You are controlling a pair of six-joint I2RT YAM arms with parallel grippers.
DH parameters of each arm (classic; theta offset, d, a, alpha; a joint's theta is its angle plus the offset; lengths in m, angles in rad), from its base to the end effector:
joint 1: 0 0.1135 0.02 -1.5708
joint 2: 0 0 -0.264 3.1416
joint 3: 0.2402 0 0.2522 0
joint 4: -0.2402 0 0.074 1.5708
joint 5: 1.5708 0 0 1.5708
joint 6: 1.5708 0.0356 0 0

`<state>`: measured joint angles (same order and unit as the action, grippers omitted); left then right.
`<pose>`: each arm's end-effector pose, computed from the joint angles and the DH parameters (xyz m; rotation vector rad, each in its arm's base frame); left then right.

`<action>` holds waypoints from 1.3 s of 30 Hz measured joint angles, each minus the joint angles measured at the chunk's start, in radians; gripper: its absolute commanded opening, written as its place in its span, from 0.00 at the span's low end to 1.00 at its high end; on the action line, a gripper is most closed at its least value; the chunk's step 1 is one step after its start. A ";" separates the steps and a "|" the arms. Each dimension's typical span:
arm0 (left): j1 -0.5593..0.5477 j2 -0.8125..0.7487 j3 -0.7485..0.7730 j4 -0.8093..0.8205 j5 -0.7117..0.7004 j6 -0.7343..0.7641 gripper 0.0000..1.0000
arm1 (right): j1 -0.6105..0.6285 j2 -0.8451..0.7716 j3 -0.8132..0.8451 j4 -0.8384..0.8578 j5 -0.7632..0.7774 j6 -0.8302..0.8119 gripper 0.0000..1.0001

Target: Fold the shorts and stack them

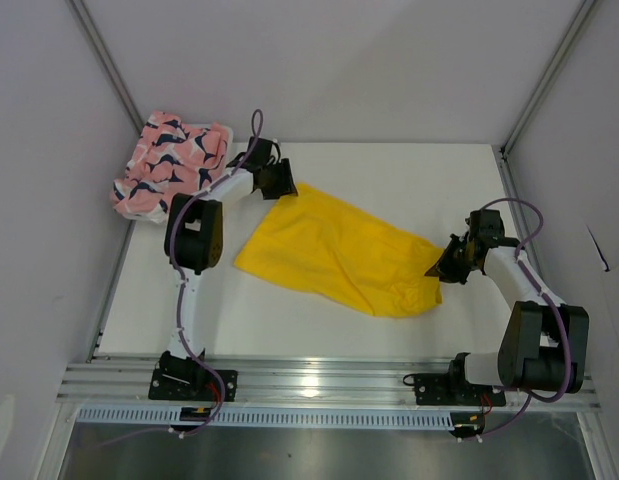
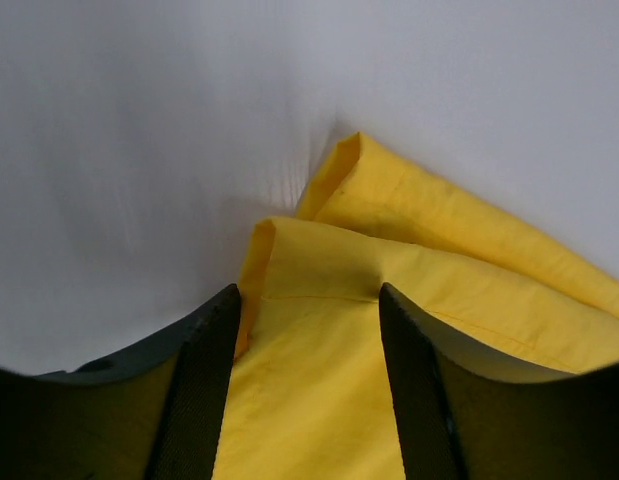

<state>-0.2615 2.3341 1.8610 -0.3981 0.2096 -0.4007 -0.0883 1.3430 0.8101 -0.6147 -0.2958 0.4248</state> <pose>0.4984 -0.1411 0.1628 -0.0779 2.4926 -0.5434 0.2462 -0.0114 0.1994 0.6086 2.6644 0.4995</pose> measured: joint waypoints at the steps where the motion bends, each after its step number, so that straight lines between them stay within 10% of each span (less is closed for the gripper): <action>1: 0.002 0.000 0.000 0.004 0.010 0.001 0.48 | 0.000 0.000 0.000 0.000 0.000 0.000 0.00; 10: 0.036 0.000 -0.046 0.099 0.087 -0.016 0.00 | 0.000 0.006 0.000 0.008 -0.002 0.000 0.00; 30: 0.132 -0.067 -0.259 0.285 0.135 -0.161 0.00 | -0.036 0.030 -0.047 0.080 -0.026 0.028 0.00; 35: 0.138 -0.083 -0.305 0.360 0.147 -0.176 0.33 | -0.050 0.058 -0.045 0.090 -0.040 0.027 0.00; 39: 0.154 -0.101 -0.341 0.448 0.168 -0.179 0.33 | -0.060 0.104 -0.026 0.091 -0.046 0.027 0.00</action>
<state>-0.1070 2.2326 1.5196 0.0498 0.3779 -0.5797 -0.1478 1.4467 0.7837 -0.5236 -0.3420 0.4522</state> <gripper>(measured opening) 0.329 0.076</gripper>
